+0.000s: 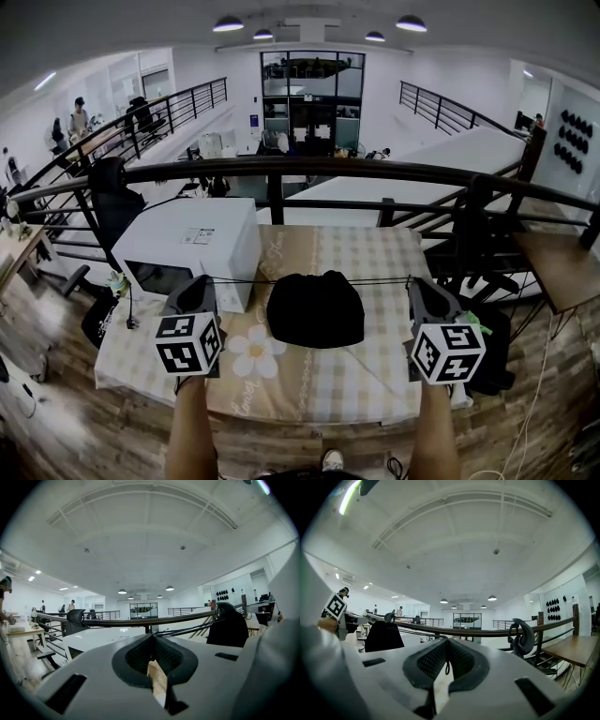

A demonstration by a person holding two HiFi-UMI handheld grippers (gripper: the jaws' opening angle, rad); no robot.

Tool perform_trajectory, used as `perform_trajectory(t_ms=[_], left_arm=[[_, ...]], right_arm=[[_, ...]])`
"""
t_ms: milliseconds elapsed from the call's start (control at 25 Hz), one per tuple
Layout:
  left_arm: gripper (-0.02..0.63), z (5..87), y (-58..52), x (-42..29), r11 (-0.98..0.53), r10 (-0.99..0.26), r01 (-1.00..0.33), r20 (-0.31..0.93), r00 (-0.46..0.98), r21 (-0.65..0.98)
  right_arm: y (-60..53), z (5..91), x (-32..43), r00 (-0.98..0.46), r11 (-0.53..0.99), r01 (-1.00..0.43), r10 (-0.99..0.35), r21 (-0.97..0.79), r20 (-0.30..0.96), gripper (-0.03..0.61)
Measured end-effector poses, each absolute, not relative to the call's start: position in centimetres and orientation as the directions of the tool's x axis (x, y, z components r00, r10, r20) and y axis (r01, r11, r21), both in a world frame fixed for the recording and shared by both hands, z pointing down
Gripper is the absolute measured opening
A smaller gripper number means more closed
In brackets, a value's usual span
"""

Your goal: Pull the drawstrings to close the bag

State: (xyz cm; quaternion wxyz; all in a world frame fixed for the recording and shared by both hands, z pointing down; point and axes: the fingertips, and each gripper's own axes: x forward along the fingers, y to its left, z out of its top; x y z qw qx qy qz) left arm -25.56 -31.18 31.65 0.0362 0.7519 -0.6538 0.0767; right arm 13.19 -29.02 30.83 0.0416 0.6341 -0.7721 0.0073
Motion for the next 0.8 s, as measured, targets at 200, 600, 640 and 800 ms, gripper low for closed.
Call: perform_trajectory(t_ms=[200,600,640,800], left_arm=[[0.026,31.5,-31.5,-24.9,-0.165,-0.974,-0.984,0.167,0.152,-0.067],[0.026,31.9,-32.1,-23.7,-0.197,-0.967,-0.976,0.182,0.178,-0.094],[0.026,31.9,-32.1,-23.7,-0.199,-0.966,-0.975,0.183,0.18,-0.094],[0.026,32.3,-32.1,-23.4,-0.207,-0.964,-0.974,0.191,0.186,-0.096]], right_arm=[[-29.1,31.1,13.9,-0.174,0.175,-0.984,-0.982,0.008,0.071,0.022],[-29.0,31.0,14.9,-0.135,0.137,-0.99,-0.988,0.02,0.069,0.023],[-28.9,30.9,15.0,-0.132,0.134,-0.991,-0.989,0.022,0.068,0.023],[-28.8,30.9,15.2,-0.123,0.125,-0.992,-0.99,0.026,0.068,0.023]])
